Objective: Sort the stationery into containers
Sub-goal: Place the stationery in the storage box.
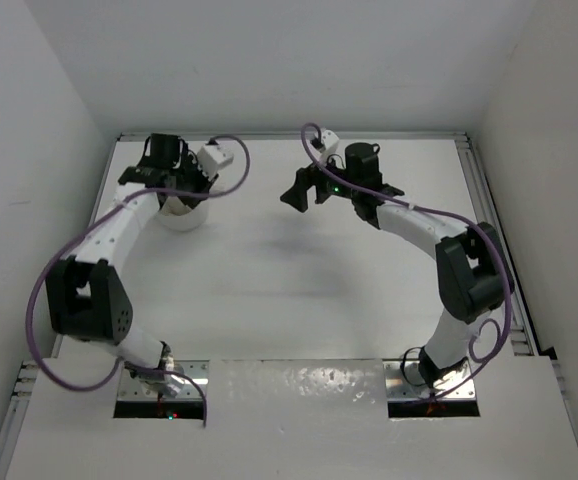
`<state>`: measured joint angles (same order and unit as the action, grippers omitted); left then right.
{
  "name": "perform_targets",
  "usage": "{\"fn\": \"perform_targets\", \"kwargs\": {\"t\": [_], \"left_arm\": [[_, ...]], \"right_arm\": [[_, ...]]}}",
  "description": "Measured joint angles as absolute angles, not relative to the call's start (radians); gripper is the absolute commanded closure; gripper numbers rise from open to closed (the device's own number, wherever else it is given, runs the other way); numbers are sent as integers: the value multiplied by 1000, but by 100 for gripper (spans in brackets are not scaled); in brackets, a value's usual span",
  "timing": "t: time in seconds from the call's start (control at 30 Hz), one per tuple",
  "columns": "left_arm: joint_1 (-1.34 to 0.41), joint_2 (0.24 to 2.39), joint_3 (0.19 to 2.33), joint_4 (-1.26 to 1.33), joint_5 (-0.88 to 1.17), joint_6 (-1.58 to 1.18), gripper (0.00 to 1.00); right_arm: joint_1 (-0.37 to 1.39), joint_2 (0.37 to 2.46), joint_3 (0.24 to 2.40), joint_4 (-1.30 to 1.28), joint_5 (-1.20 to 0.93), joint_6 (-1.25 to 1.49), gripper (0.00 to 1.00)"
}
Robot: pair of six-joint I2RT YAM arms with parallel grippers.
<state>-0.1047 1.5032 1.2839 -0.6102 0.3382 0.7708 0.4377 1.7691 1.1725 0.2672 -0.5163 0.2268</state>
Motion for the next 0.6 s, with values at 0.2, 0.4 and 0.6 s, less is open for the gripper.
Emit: {"fn": "perform_targets", "kwargs": {"t": [0.2, 0.4, 0.6], "left_arm": [[-41, 1725, 1487, -757, 164, 468, 100], [-47, 1755, 1508, -820, 13, 310, 100], [-86, 1779, 1521, -813, -78, 244, 100]], "right_arm": [[459, 1691, 1108, 333, -480, 191, 1], [460, 1681, 1039, 349, -471, 183, 1], [454, 1675, 1006, 364, -471, 183, 1]]}}
